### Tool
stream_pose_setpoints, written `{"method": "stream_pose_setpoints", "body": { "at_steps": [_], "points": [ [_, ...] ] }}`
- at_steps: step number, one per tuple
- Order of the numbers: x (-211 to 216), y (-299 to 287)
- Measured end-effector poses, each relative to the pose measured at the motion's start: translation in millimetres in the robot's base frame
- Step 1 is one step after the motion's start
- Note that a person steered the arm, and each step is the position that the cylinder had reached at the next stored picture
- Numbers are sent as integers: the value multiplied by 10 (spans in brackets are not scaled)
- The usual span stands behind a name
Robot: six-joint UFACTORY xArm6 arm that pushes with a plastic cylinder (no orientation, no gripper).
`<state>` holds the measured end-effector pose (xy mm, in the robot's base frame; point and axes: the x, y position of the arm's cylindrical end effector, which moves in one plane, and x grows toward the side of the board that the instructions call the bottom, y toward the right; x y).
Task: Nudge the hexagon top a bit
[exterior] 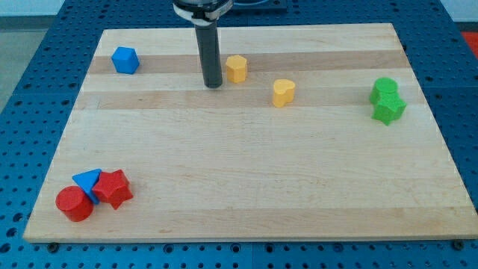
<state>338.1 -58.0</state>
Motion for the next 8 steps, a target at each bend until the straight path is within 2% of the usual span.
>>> {"method": "stream_pose_setpoints", "body": {
  "at_steps": [4, 6, 8],
  "points": [
    [-84, 335],
    [291, 420],
    [261, 502]
  ]
}}
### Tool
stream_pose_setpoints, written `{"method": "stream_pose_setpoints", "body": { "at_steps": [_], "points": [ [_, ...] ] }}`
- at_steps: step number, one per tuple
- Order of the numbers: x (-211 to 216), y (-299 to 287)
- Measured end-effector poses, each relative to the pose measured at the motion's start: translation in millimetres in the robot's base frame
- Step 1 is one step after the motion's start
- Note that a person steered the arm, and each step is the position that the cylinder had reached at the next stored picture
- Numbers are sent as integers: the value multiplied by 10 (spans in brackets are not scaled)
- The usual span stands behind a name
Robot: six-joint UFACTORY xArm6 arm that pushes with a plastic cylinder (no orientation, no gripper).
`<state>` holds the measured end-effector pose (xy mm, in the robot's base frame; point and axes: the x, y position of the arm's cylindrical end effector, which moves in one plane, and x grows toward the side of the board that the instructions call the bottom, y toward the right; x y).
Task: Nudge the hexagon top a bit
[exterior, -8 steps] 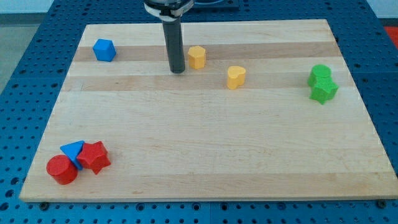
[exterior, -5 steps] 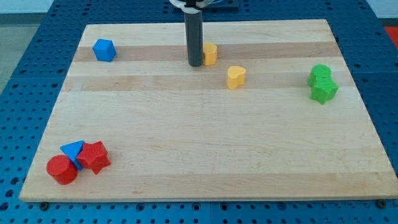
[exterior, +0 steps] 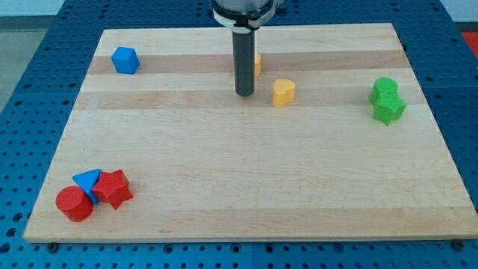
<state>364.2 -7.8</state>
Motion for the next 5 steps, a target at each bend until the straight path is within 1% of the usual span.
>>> {"method": "stream_pose_setpoints", "body": {
  "at_steps": [2, 3, 4, 5],
  "points": [
    [-448, 67],
    [-448, 67],
    [-277, 203],
    [-225, 307]
  ]
}}
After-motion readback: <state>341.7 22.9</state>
